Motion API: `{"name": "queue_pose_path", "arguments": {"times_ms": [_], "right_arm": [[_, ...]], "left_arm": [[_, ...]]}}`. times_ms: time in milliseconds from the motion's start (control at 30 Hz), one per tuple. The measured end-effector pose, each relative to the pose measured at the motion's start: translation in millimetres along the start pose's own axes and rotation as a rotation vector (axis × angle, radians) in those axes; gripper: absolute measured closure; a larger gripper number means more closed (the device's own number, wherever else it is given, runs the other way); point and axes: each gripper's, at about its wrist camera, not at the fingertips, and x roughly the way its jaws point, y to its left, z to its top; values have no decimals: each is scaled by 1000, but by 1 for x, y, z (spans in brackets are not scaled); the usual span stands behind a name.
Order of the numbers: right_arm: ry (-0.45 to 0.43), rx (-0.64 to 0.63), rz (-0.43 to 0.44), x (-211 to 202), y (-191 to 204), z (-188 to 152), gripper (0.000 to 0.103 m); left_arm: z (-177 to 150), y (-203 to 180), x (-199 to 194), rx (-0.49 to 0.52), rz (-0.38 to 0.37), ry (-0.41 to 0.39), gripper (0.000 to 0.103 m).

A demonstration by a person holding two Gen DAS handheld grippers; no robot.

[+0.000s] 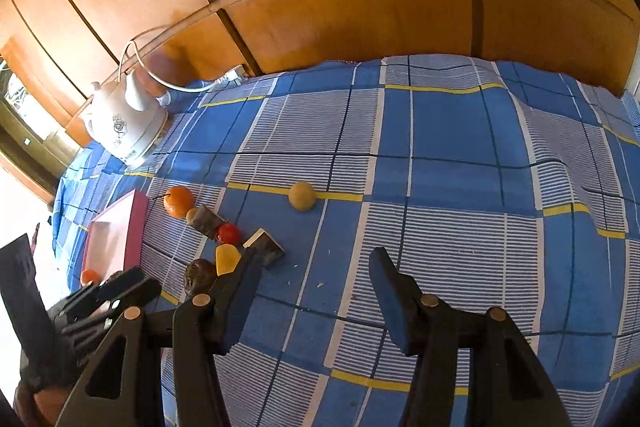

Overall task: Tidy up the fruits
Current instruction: 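Close the left gripper on the dark cylindrical slice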

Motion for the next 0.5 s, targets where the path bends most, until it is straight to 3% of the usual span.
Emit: {"name": "queue_pose_path", "arguments": {"times_ms": [233,333,500], "right_arm": [[16,-5,12,2,3,-1,46],[27,1,18,3,2,-1,46],[33,0,29,4,4,-1,46]], "left_arm": [[19,9,26,-151,-90,65,66],[25,18,39,-249,-134,96,55],[34,25,58,-345,-141,120,49]]}}
